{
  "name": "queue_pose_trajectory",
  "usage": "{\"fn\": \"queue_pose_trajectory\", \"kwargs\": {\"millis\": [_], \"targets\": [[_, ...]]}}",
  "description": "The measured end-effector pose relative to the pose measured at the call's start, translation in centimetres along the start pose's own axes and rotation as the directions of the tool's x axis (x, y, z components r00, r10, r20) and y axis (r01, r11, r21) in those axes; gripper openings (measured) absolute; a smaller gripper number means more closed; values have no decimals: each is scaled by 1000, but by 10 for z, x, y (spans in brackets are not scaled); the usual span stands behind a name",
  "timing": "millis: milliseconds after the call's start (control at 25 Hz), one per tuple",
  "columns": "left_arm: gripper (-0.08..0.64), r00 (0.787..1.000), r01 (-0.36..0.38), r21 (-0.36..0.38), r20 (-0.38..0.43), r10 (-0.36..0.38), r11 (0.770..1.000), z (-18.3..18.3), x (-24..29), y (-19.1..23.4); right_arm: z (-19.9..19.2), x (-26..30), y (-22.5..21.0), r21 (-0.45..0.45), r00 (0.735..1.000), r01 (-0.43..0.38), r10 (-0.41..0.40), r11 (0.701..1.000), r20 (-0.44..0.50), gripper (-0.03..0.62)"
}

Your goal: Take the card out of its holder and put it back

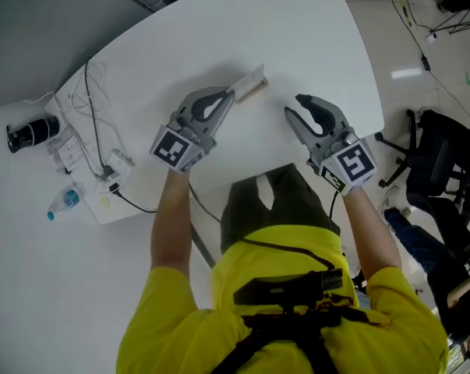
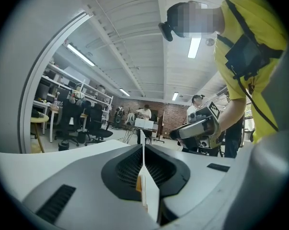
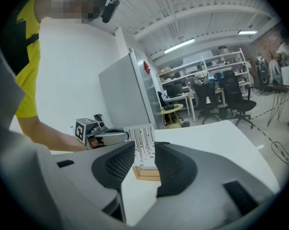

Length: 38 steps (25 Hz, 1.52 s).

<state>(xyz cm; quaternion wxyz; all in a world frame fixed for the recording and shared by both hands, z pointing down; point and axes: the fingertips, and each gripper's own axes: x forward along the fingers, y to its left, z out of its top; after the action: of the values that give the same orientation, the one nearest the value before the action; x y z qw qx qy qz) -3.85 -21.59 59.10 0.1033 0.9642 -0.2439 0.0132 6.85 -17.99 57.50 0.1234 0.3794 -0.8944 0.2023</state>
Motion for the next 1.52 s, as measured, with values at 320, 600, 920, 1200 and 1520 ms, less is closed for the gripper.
{"fn": "queue_pose_trajectory", "kwargs": {"millis": [320,600,920,1200,1520], "targets": [[15,1000,6,3,-12,-6,1000,-9,4,3,-7,0,4,15,1000,-1,1,1000,-5,137],[20,997,-60,-40,-50,58,997,-26,1,5,-13,9,0,28,1000,8,-8,1000,-5,137],[36,974,-182,-42,-146,174,982,-59,2,7,-13,18,-1,42,1000,7,-7,999,16,137],[95,899,-434,-98,-110,424,896,-10,-45,5,23,7,1,28,997,35,-37,999,66,137],[94,773,-635,-55,-40,634,771,134,-108,-16,132,-32,31,-65,979,46,-32,997,201,137]]}}
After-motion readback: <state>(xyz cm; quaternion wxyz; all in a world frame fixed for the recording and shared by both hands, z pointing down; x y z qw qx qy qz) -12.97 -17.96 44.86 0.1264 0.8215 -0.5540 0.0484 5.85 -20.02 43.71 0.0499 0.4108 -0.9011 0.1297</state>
